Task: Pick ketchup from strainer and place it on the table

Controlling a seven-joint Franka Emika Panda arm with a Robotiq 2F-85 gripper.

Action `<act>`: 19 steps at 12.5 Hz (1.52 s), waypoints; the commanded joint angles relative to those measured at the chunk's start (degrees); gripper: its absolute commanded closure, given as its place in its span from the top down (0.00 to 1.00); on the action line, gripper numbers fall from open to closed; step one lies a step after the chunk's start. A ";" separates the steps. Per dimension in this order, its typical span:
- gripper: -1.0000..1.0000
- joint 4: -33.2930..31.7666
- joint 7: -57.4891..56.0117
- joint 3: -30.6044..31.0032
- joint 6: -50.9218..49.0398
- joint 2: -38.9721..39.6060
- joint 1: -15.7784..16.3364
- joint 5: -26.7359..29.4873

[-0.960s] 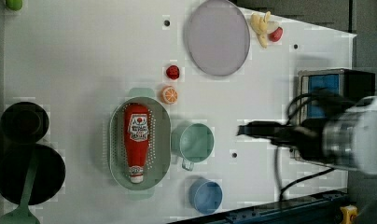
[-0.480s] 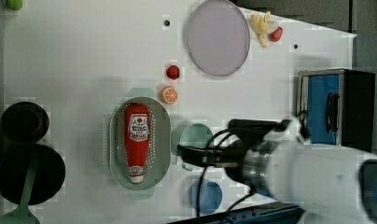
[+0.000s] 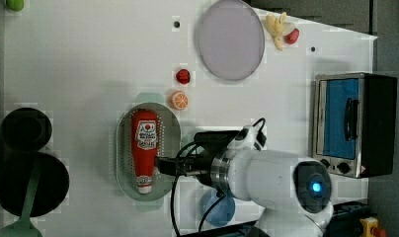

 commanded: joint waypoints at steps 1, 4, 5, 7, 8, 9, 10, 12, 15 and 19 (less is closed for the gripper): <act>1.00 -1.23 6.01 -0.64 6.31 3.52 -0.53 -2.78; 1.00 -1.17 9.61 -0.80 9.35 9.10 -0.14 -5.83; 1.00 -1.03 10.64 -1.03 9.64 10.81 0.00 -6.89; 1.00 -0.70 11.72 -2.15 11.32 13.75 0.55 -9.79; 1.00 -0.59 11.95 -2.79 12.46 15.01 0.85 -11.16; 1.00 -0.44 12.03 -3.60 13.27 16.14 1.24 -12.42; 1.00 0.03 12.07 -4.45 13.75 17.28 1.77 -13.58; 0.96 1.54 12.11 -6.40 13.81 19.54 3.25 -14.85; 0.59 4.55 12.11 -8.68 14.98 23.22 5.94 -15.37; 0.56 5.44 12.11 -7.90 12.92 21.22 6.15 -15.32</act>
